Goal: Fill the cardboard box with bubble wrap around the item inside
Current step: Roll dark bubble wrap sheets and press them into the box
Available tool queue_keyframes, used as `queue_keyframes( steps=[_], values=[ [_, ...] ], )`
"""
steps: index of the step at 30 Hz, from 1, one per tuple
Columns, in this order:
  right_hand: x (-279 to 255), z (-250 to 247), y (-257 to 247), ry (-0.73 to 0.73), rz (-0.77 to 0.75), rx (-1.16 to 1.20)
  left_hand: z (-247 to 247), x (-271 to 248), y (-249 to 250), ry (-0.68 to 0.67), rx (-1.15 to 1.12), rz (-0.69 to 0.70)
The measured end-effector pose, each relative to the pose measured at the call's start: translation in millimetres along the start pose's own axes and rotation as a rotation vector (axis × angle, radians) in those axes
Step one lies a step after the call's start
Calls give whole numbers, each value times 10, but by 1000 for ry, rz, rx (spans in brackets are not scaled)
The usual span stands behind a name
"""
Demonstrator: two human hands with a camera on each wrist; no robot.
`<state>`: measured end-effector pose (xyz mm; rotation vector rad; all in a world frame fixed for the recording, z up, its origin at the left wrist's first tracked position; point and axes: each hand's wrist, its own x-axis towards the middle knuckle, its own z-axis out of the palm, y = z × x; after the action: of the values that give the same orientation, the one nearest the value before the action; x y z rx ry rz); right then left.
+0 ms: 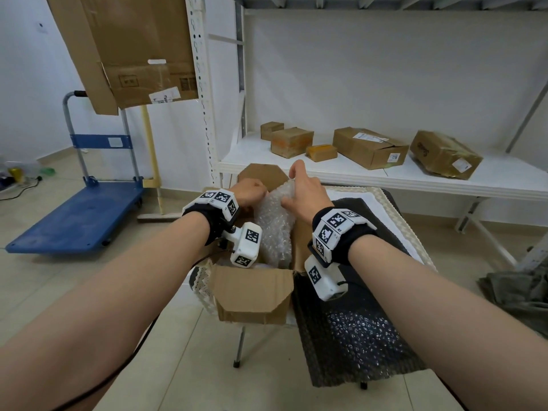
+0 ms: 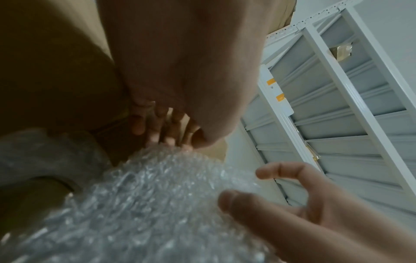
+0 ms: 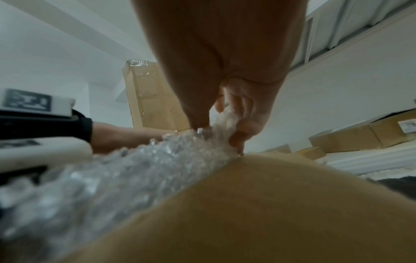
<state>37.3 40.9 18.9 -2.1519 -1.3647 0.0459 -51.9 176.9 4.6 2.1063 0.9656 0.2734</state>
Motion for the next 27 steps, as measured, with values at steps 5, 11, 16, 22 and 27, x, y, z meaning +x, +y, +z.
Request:
queue_keyframes(
  steps=[5,11,16,22,27],
  values=[
    [124,48,-75,-29,12,-59,-10,48,-62,7,126,-74],
    [210,91,-21,-49,48,-20,137,-1,-152,-255,-169,-147],
    [213,105,54,-59,66,45,66,-62,-151,-406,-82,-122],
    [247,71,45,-57,73,94,92,-100,-159,-520,-198,-78],
    [249,39,44,-56,57,82,84,-157,-136,-243,-152,-87]
  ],
)
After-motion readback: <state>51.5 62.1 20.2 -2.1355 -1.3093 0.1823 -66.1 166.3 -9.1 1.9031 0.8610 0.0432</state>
